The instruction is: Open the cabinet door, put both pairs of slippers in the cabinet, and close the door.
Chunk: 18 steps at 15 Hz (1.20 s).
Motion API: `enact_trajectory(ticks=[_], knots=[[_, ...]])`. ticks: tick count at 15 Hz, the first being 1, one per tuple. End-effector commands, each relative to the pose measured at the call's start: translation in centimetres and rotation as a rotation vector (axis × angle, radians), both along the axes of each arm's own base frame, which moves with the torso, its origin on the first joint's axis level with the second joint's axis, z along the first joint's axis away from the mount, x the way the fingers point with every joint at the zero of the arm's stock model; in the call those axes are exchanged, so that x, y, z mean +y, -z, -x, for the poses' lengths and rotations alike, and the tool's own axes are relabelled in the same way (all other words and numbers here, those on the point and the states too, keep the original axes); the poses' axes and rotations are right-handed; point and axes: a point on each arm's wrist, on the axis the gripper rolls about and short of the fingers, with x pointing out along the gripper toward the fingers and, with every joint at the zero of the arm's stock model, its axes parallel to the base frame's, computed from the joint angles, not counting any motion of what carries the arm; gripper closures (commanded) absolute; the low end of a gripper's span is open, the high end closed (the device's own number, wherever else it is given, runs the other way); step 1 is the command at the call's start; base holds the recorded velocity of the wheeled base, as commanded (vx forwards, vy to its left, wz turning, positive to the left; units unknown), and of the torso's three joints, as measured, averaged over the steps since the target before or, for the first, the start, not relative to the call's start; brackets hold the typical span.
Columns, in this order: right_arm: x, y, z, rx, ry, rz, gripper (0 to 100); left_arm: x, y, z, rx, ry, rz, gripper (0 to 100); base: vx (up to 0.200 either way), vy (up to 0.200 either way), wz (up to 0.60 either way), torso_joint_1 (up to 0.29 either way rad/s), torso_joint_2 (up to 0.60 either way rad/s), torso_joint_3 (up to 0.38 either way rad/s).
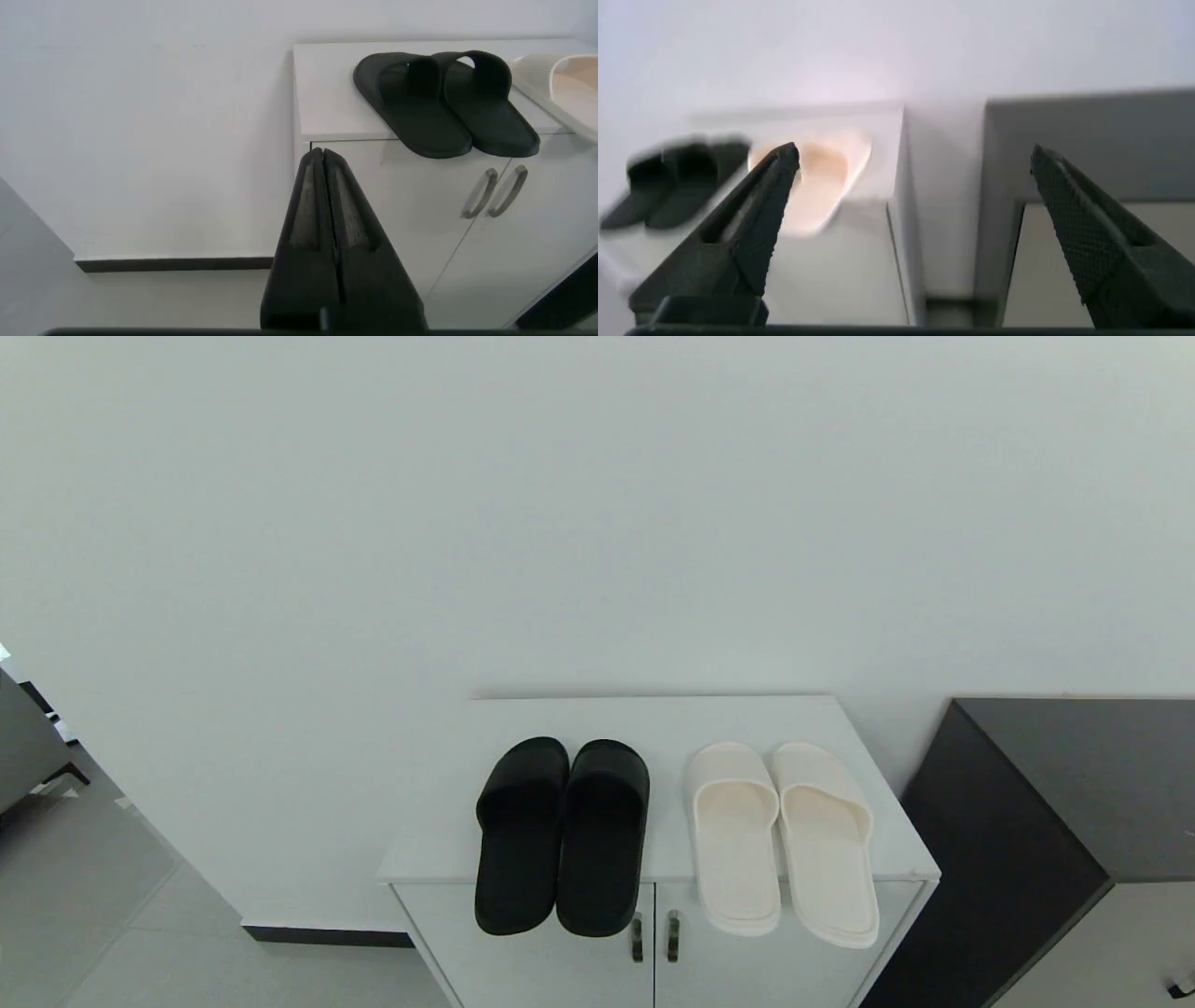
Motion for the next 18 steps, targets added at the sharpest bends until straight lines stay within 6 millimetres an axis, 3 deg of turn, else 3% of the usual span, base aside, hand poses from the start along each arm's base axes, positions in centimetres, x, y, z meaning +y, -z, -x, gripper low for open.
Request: enact_trajectory(ticks=[1,4,5,7,10,14,16,18], knots=[[0.9,-0.9,-6.3,0.369,-0.139,0.073,0,0.0,0.0,0.0,0.000,-0.002,-0.016,100,0.000,0.000,0.00,0.000,0.00,0.000],[2.9,-1.9,-10.7,0.439,-0.268,-0.050,0,0.0,0.0,0.0,0.000,0.000,-0.020,100,0.000,0.000,0.00,0.000,0.00,0.000],[4.9,-1.8,-12.8,0.488,-0.287,-0.127,0,0.0,0.0,0.0,0.001,0.000,-0.016,100,0.000,0.000,0.00,0.000,0.00,0.000],[8.1,-1.0,-14.6,0.525,-0.311,-0.133,0,0.0,0.0,0.0,0.000,-0.003,-0.014,100,0.000,0.000,0.00,0.000,0.00,0.000],[11.2,0.0,-17.7,0.585,-0.315,-0.170,0,0.0,0.0,0.0,0.001,0.000,-0.013,100,0.000,0.000,0.00,0.000,0.00,0.000],[14.1,0.6,-20.4,0.510,-0.298,-0.169,0,0.0,0.0,0.0,0.001,0.000,-0.011,100,0.000,0.000,0.00,0.000,0.00,0.000],[17.1,1.3,-21.4,0.494,-0.265,-0.129,0,0.0,0.0,0.0,0.001,0.001,-0.011,100,0.000,0.000,0.00,0.000,0.00,0.000],[18.9,1.8,-21.9,0.498,-0.261,-0.102,0,0.0,0.0,0.0,0.001,0.001,-0.011,100,0.000,0.000,0.00,0.000,0.00,0.000]])
